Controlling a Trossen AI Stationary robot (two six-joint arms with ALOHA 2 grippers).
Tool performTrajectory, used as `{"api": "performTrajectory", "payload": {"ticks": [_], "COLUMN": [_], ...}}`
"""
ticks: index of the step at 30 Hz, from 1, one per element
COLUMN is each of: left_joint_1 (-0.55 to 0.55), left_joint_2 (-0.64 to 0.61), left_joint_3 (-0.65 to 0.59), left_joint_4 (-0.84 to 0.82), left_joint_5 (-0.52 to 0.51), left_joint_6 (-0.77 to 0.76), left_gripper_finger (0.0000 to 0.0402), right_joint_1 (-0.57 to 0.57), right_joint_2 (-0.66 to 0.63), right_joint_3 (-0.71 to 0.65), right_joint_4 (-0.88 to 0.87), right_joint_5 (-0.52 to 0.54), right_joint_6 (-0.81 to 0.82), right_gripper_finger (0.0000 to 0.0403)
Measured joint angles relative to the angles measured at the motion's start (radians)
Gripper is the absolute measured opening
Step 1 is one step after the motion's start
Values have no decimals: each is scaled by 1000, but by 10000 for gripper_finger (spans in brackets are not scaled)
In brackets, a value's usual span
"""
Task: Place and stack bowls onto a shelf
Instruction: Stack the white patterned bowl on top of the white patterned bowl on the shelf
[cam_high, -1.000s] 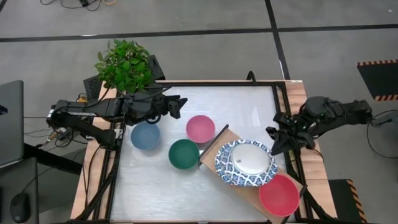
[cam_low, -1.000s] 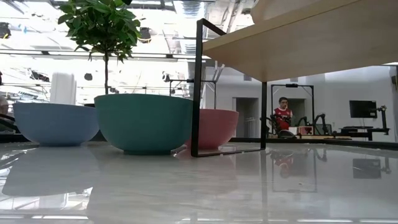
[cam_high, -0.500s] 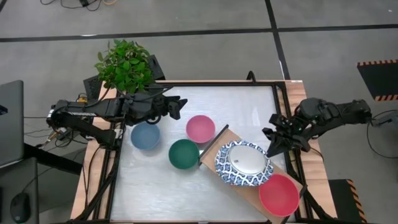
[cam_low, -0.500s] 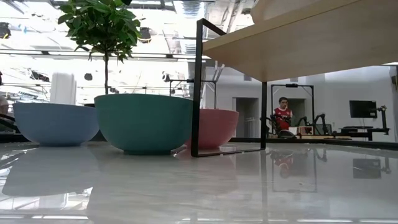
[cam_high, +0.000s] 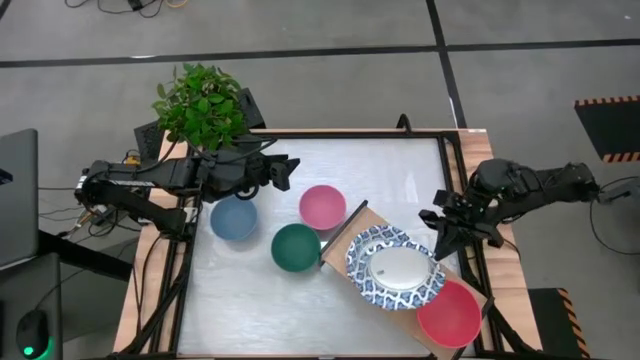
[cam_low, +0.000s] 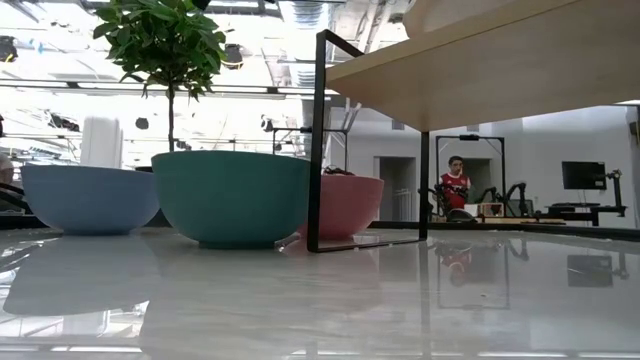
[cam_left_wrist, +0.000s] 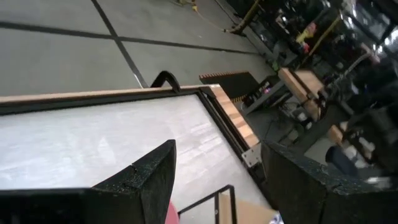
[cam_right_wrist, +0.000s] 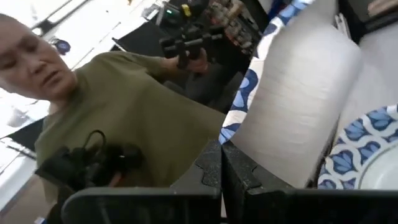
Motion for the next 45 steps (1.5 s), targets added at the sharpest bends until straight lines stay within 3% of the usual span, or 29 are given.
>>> {"api": "performTrajectory", "payload": {"ticks": [3, 7, 12, 28, 39, 45], "left_joint_1": [0, 0, -9, -10, -10, -10], "left_joint_2": [0, 0, 0, 0, 0, 0], "left_joint_3": [0, 0, 0, 0, 0, 0], "left_joint_4": [0, 1, 0, 0, -1, -1], "left_joint_5": [-6, 8, 12, 7, 6, 5], "left_joint_6": [-60, -111, -129, -112, -100, -93], "left_gripper_finger": [219, 219, 219, 219, 219, 219], "right_joint_1": [-84, -164, -227, -260, -344, -386], "right_joint_2": [-33, -50, -50, 5, 41, 29], "right_joint_3": [-101, -250, -372, -421, -421, -421], "right_joint_4": [141, 458, 740, 711, 630, 630], "right_joint_5": [-106, -225, -268, -296, -296, -321], "right_joint_6": [31, 190, 410, 417, 424, 467], "right_gripper_finger": [17, 17, 17, 17, 27, 56]}}
